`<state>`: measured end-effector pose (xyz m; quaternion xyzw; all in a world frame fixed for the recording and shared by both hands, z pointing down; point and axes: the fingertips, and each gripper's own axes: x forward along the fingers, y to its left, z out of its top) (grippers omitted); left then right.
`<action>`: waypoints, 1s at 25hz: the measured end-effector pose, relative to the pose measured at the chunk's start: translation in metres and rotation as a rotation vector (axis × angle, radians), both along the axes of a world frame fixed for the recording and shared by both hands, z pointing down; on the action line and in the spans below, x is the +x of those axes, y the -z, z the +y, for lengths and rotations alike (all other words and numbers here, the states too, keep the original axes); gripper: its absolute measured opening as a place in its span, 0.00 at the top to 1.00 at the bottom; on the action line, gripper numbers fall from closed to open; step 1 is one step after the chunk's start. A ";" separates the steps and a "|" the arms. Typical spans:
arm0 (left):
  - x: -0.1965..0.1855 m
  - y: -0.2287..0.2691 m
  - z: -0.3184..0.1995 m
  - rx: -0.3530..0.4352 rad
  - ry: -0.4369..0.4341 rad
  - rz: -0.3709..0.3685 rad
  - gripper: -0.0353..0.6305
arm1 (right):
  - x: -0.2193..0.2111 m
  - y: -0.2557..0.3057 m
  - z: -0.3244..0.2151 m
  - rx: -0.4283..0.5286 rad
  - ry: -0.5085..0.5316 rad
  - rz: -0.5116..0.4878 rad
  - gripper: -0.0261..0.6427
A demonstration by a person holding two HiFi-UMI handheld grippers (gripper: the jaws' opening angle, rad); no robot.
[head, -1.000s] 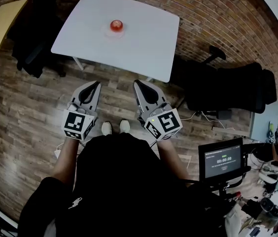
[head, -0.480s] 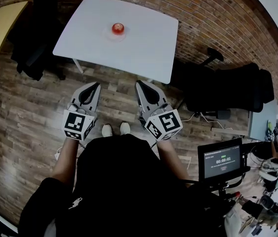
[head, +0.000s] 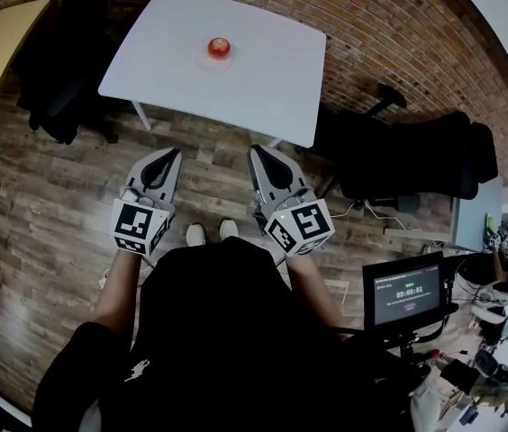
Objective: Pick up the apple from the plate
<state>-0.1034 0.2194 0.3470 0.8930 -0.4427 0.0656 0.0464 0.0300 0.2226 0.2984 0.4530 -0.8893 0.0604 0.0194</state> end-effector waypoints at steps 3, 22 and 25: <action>-0.002 0.002 -0.001 -0.001 0.005 0.004 0.94 | 0.001 0.001 -0.001 -0.003 -0.002 0.004 0.95; -0.026 0.003 0.004 -0.012 0.052 0.019 0.94 | -0.004 0.008 -0.007 0.015 -0.024 0.003 0.95; -0.027 0.005 0.003 0.000 0.049 0.017 0.94 | -0.003 0.009 -0.007 0.020 -0.032 -0.002 0.95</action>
